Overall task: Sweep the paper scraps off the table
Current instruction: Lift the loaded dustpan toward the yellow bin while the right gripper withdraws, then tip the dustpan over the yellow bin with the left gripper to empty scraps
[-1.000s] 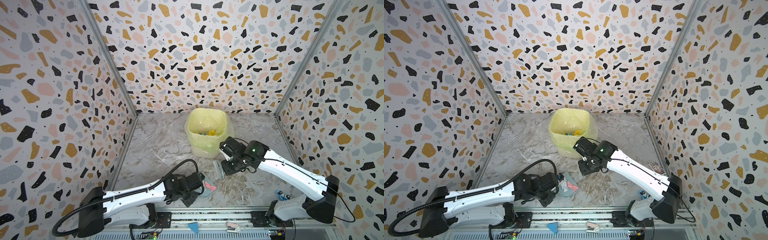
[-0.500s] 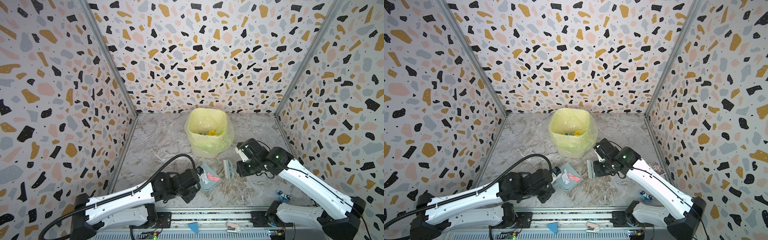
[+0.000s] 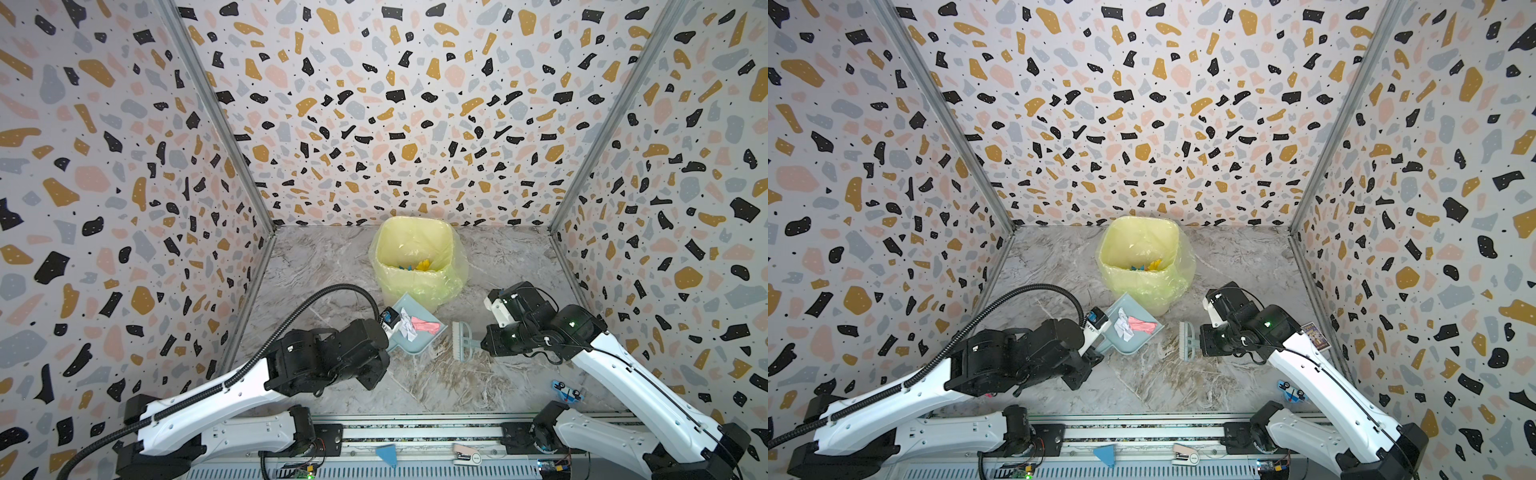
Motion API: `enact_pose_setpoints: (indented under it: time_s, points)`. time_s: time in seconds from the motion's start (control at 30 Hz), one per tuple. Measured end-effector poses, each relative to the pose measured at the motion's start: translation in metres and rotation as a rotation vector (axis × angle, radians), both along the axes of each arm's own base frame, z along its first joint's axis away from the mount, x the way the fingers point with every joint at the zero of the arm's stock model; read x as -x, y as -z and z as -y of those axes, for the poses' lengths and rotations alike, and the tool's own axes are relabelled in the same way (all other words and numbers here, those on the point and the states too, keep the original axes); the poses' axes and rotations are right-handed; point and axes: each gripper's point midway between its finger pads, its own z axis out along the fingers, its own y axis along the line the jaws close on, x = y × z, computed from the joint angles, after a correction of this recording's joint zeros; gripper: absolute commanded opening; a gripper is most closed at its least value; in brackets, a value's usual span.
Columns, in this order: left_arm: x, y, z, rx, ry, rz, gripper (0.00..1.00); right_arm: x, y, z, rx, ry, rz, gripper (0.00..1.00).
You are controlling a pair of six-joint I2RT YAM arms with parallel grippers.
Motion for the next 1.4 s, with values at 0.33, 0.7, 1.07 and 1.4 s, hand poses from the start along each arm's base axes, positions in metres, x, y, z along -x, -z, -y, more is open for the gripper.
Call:
enact_pose_setpoints:
  time_s: [0.33,0.7,1.07,1.4]
  points:
    - [-0.026,-0.054,-0.011,0.007,-0.124,0.09,0.01,0.001,-0.005,-0.004,-0.062,-0.007,0.014,0.0]
    - [-0.099,-0.068,-0.05,-0.073,-0.322,0.121,0.03,0.0,-0.003,-0.004,-0.103,-0.011,0.031,0.0]
    - [-0.14,-0.078,-0.054,-0.219,-0.299,0.188,0.01,0.004,0.014,0.004,-0.127,-0.004,0.003,0.0]
    - [-0.17,-0.072,-0.049,-0.401,-0.23,0.252,0.01,0.001,0.017,0.005,-0.15,-0.009,-0.019,0.0]
